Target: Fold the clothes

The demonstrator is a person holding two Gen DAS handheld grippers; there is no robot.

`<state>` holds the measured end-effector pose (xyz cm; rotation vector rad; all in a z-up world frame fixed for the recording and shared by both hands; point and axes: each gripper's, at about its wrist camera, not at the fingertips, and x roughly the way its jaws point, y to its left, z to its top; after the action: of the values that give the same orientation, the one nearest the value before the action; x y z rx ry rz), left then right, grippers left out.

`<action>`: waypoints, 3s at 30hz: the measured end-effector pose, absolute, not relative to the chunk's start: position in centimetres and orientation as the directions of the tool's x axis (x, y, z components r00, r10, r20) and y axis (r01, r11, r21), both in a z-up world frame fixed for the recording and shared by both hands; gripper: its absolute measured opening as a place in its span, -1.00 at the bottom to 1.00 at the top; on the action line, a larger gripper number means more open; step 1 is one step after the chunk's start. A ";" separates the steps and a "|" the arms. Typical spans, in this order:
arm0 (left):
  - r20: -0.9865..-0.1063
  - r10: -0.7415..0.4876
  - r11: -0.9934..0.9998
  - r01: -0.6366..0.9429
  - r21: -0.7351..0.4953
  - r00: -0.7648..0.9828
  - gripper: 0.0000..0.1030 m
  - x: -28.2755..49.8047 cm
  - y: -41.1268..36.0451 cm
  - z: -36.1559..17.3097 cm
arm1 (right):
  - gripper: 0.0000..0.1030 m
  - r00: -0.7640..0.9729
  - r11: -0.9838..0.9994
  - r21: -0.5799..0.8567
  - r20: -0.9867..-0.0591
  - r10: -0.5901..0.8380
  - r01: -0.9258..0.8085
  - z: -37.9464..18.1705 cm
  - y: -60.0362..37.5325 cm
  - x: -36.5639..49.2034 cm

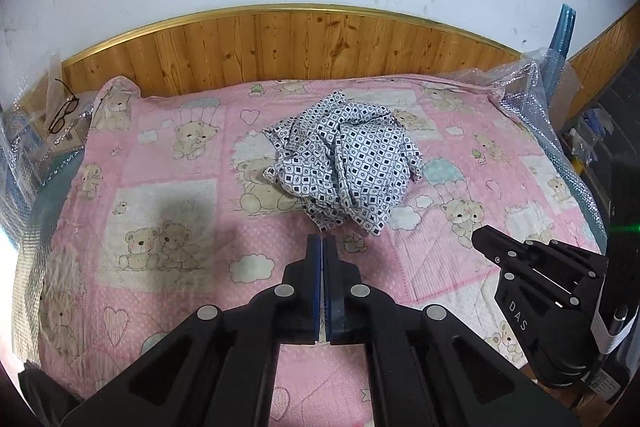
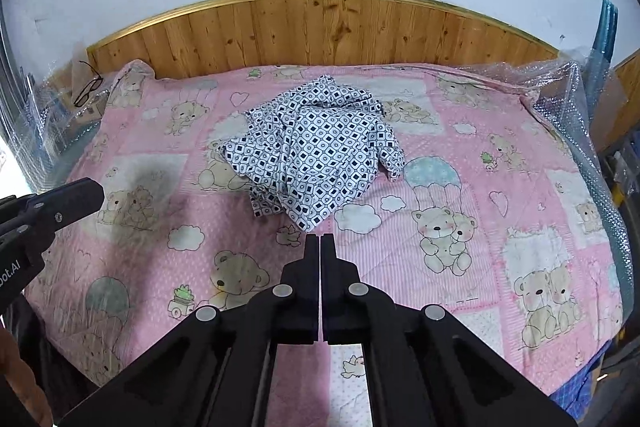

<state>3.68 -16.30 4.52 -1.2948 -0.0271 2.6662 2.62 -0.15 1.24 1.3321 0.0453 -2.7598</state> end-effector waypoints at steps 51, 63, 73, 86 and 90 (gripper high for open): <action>-0.867 0.141 -0.937 0.218 -0.273 -0.478 -0.97 -13.6 -23.6 -7.9 | -0.88 -0.322 -0.929 0.259 -0.884 -0.338 0.265 -11.4 5.4 -22.8; -0.865 0.458 -0.878 -0.254 -0.405 -0.205 -0.96 -7.3 -15.0 -10.7 | -0.80 -0.244 -0.979 -0.063 -0.964 0.110 -0.192 -9.3 21.6 -12.2; -0.866 0.404 -0.915 -0.115 -0.387 -0.294 -0.25 -11.9 -18.8 -11.2 | 0.16 -0.475 -0.991 0.135 -0.873 -0.111 -0.015 -1.8 11.0 -7.3; -0.882 0.400 -0.913 -0.023 -0.407 -0.249 -0.17 -18.6 -14.0 -14.9 | -1.00 -0.584 -0.999 -0.041 -0.810 0.046 -0.021 4.4 15.0 -15.5; -0.880 0.410 -0.908 -0.012 -0.419 -0.239 -0.13 -19.5 -12.5 -15.7 | -1.00 -0.550 -0.955 -0.127 -0.794 0.260 -0.267 4.3 23.8 -19.9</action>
<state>-19.53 -12.54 -15.67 -1.7401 -0.4787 2.2275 -19.90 23.82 4.35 1.5663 -0.0148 -3.0650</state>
